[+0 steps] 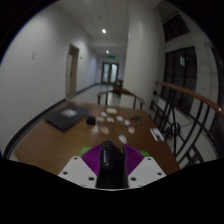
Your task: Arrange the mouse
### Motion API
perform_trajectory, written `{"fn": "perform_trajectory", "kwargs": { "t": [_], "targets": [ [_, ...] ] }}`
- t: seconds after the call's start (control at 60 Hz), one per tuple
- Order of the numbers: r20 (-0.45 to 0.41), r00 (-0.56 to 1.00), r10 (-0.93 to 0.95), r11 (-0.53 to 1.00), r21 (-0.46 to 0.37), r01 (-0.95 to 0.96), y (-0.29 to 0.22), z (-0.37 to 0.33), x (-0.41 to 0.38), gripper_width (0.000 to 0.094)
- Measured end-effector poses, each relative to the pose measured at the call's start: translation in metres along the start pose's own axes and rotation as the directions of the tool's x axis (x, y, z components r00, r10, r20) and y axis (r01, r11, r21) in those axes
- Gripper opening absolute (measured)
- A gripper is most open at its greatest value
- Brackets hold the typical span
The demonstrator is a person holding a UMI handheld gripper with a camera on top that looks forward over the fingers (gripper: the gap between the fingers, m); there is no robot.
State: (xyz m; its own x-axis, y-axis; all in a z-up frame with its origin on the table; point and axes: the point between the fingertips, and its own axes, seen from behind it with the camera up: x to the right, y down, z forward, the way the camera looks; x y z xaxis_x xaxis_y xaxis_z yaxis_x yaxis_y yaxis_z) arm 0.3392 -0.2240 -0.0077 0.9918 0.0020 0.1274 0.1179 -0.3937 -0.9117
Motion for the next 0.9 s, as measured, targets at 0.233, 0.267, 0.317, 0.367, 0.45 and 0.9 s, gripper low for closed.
{"fn": "perform_trajectory", "kwargs": {
  "t": [0.233, 0.267, 0.317, 0.367, 0.45, 0.9],
  "targets": [
    [-0.03, 0.998, 0.049, 0.984, -0.171, -0.053, 0.101, 0.019, 0.034, 0.0322],
    [-0.024, 0.998, 0.054, 0.988, -0.146, -0.057, 0.1, 0.02, 0.037, 0.031],
    [-0.026, 0.997, 0.066, 0.985, -0.157, -0.069, 0.09, 0.024, 0.029, 0.0344],
    [-0.025, 0.997, 0.075, 0.983, -0.164, -0.078, 0.083, 0.032, 0.025, 0.0379],
    [-0.008, 0.998, 0.061, 0.98, -0.192, -0.061, 0.09, 0.028, 0.026, 0.0554],
    [0.055, 0.99, 0.133, 0.99, -0.051, -0.13, 0.091, -0.125, 0.029, 0.0851]
  ]
}}
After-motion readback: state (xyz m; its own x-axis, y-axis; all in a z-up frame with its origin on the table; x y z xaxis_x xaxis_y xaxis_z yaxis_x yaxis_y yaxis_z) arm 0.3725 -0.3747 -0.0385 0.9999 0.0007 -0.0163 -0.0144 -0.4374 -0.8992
